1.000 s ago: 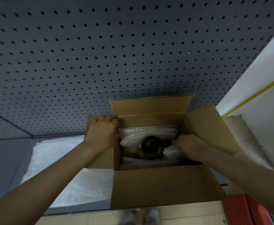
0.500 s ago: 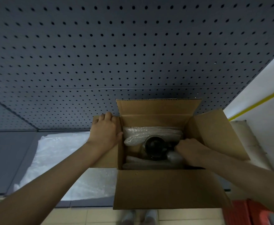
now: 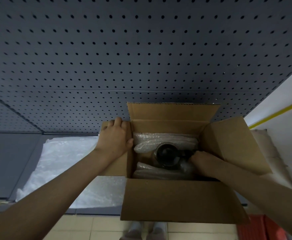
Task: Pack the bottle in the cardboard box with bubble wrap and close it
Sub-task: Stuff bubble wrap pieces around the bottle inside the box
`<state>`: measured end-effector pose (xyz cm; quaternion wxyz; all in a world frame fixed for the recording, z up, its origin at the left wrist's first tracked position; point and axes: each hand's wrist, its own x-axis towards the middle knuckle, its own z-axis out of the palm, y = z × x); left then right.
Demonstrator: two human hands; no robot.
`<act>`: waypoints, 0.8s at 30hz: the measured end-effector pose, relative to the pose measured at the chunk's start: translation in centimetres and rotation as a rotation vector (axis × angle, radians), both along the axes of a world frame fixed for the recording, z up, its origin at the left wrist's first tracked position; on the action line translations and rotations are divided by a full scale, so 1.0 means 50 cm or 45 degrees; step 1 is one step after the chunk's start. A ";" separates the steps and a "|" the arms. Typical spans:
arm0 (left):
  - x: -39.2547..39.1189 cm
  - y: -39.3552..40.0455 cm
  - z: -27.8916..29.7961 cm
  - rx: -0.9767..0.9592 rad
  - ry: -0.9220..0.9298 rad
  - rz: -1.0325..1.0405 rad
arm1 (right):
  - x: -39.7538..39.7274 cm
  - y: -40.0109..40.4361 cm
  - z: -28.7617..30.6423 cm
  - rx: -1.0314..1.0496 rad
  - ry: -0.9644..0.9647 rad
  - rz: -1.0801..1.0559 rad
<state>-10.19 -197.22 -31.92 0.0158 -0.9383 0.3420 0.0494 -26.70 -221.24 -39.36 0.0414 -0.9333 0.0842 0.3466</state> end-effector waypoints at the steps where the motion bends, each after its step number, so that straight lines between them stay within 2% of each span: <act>1: 0.001 0.002 0.003 -0.005 0.002 -0.012 | -0.004 -0.004 -0.003 -0.008 0.015 -0.022; 5: 0.012 0.024 0.017 -0.034 0.006 -0.053 | 0.014 -0.001 0.055 -0.036 0.055 -0.048; 8: 0.035 0.063 0.033 -0.050 -0.028 -0.046 | 0.052 0.036 0.142 0.004 -0.068 -0.093; 14: 0.113 0.208 0.047 -0.126 -0.031 0.068 | 0.159 0.229 0.279 0.038 -0.747 -0.042; 17: 0.156 0.309 0.028 -0.038 -0.006 0.052 | 0.220 0.375 0.315 0.146 -1.061 -0.061; 20: 0.200 0.405 -0.007 0.015 0.058 0.029 | 0.271 0.537 0.303 0.263 -1.094 -0.053; 22: 0.223 0.462 -0.032 0.041 0.091 0.013 | 0.301 0.632 0.253 0.320 -0.988 -0.069; 24: 0.240 0.510 -0.053 0.077 0.109 -0.007 | 0.326 0.690 0.169 0.366 -0.820 -0.217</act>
